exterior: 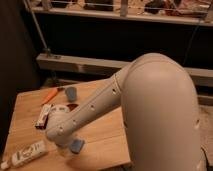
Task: Place the white sponge in the ceramic bowl
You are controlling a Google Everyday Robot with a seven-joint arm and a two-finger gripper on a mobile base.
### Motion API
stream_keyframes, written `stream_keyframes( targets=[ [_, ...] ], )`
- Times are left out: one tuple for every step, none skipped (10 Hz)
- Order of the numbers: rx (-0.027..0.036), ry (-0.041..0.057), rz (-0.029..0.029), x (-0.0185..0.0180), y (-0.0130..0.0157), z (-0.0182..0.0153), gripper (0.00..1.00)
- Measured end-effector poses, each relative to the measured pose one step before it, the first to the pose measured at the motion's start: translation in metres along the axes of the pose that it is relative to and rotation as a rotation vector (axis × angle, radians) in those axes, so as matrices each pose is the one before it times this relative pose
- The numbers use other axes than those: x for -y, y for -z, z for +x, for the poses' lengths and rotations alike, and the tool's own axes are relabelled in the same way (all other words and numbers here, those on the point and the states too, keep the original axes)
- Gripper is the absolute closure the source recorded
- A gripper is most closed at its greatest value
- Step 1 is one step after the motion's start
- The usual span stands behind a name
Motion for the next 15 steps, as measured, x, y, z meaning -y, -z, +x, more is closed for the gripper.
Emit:
stream_keyframes(
  targets=[
    [-0.00778, -0.00324, 0.01413, -0.00091, -0.00355, -0.00114, 0.35],
    [-0.00558, -0.00746, 0.0093, -0.00019, -0.00234, 0.00001, 0.35],
    [-0.01049, -0.01556, 0.01761, 0.00177, -0.00449, 0.00158, 0.35],
    [-0.00466, -0.0094, 0.00763, 0.00132, -0.00171, 0.00121, 0.35],
    [-0.00793, -0.01577, 0.01192, 0.00287, -0.00264, 0.00252, 0.35],
    [-0.00866, -0.01786, 0.0123, 0.00319, -0.00299, 0.00296, 0.35],
    [-0.007, -0.01565, 0.00647, 0.00171, -0.00281, 0.00237, 0.35],
    [-0.00501, -0.01557, -0.00079, -0.00016, -0.00329, 0.00154, 0.35],
    [-0.00214, -0.01116, -0.00394, -0.00074, -0.0026, 0.00027, 0.35],
    [0.01033, -0.02305, -0.02048, -0.00312, -0.00387, -0.00298, 0.35],
    [0.00916, -0.01109, -0.01098, -0.00101, -0.00161, -0.00288, 0.35],
    [0.00865, -0.00663, -0.00898, -0.00098, -0.00118, -0.00296, 0.35],
    [0.01107, -0.00794, -0.00291, 0.00289, -0.00154, -0.00436, 0.35],
    [0.00132, 0.001, 0.00423, 0.00272, -0.00023, -0.00112, 0.35],
    [-0.004, 0.00733, 0.00794, 0.00339, -0.00099, 0.00002, 0.35]
  ],
)
